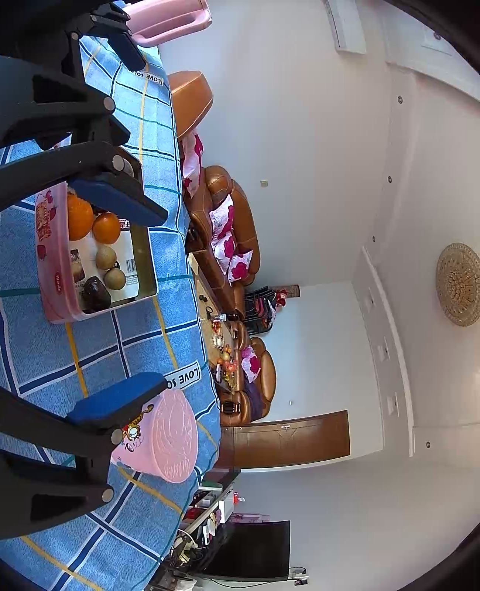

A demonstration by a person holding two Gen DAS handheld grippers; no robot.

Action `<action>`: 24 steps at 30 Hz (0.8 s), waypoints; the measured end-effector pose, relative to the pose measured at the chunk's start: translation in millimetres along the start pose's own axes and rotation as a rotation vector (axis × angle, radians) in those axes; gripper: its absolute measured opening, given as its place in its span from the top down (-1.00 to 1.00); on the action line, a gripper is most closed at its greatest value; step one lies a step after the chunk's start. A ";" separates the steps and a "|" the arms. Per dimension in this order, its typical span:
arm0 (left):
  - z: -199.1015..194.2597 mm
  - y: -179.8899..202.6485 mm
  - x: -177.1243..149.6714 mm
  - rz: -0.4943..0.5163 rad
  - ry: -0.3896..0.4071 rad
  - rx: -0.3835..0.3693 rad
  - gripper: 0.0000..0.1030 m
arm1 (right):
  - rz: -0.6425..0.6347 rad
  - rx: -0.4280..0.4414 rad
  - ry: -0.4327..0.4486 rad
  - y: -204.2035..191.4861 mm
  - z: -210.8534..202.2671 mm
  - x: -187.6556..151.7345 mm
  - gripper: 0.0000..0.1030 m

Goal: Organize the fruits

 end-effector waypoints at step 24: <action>-13.0 -7.2 -0.4 -0.020 0.021 0.024 -1.00 | -0.028 -0.006 0.025 -9.4 -22.1 0.4 -0.80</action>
Point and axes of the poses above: each gripper's, at about its wrist camera, not at the fingertips, and z roughly the way its jaws point, y to its right, x to its top, the point moved 10 cm from there along z, roughly the way its jaws point, and after that the axes turned 10 degrees about y, right-handed, at the moved point
